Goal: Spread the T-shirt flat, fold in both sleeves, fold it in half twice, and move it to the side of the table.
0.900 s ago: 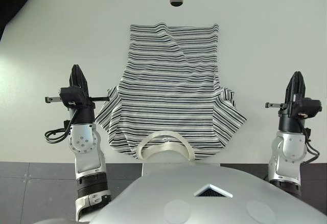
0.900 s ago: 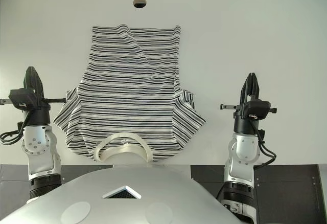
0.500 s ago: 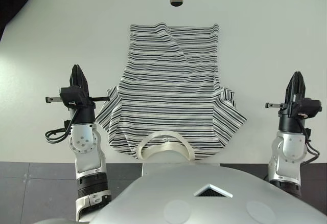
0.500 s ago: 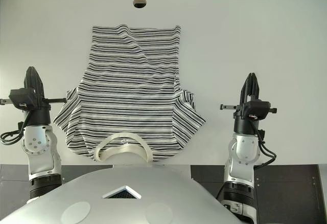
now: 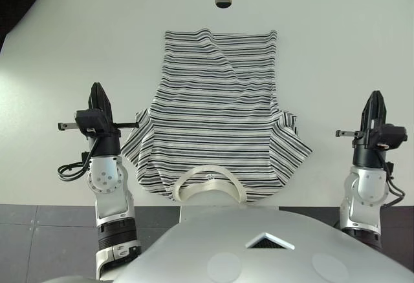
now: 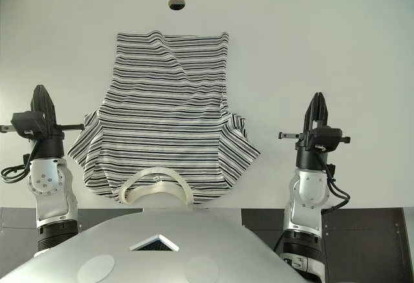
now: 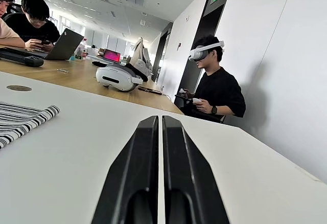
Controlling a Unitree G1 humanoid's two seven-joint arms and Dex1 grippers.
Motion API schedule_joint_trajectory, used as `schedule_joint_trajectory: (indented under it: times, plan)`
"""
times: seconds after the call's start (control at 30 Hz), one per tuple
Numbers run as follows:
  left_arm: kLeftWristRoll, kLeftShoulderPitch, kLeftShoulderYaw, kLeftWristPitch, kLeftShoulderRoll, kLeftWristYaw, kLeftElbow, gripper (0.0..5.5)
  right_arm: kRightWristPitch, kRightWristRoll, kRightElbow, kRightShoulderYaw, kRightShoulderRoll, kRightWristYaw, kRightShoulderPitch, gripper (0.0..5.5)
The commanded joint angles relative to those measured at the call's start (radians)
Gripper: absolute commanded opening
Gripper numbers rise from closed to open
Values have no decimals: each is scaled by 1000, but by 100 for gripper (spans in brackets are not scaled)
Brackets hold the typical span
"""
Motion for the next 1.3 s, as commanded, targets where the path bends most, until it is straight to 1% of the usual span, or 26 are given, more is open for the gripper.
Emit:
schedule_joint_trajectory:
  times: [0.03, 0.27, 0.5, 0.6, 0.7, 0.8, 0.87, 0.93, 1.03, 1.13, 1.23, 1.3]
  plan:
    - [-12, -43, -19, 25, -5, -5, 41, 10, 17, 41, 68, 8, -29, 52, -55, 13]
    - [27, -95, -52, -4, -25, 23, 100, 10, -32, 39, 181, -13, -51, 56, -113, 13]
    - [34, -89, -59, -16, -27, 35, 94, 10, -48, 58, 188, -21, -54, 72, -105, 13]
    - [-21, -94, -55, -5, -20, -1, 102, 10, -31, 108, 131, 36, -64, 161, -78, 13]
    - [-105, -94, -35, 8, -5, -53, 113, 10, 84, 139, -124, 191, -96, 281, -48, 13]
    - [-168, -81, -22, 36, 13, -103, 115, 10, 217, 129, -274, 322, -141, 383, -55, 13]
    - [-153, -67, -22, 67, 56, -136, 118, 10, 278, 78, -297, 390, -182, 444, -56, 13]
    - [-158, -39, -32, 125, 121, -211, 85, 10, 289, 16, -256, 410, -221, 467, -57, 13]
    - [-266, 50, -39, 247, 221, -381, -52, 10, 308, -87, -168, 406, -288, 469, -58, 13]
    - [-369, 160, 7, 357, 338, -549, -148, 10, 298, -159, -107, 379, -351, 456, -37, 13]
    - [-423, 234, 44, 412, 409, -669, -159, 10, 290, -170, -89, 356, -387, 451, -17, 13]
    - [-438, 257, 66, 424, 437, -727, -127, 10, 286, -179, -69, 348, -399, 444, -16, 13]
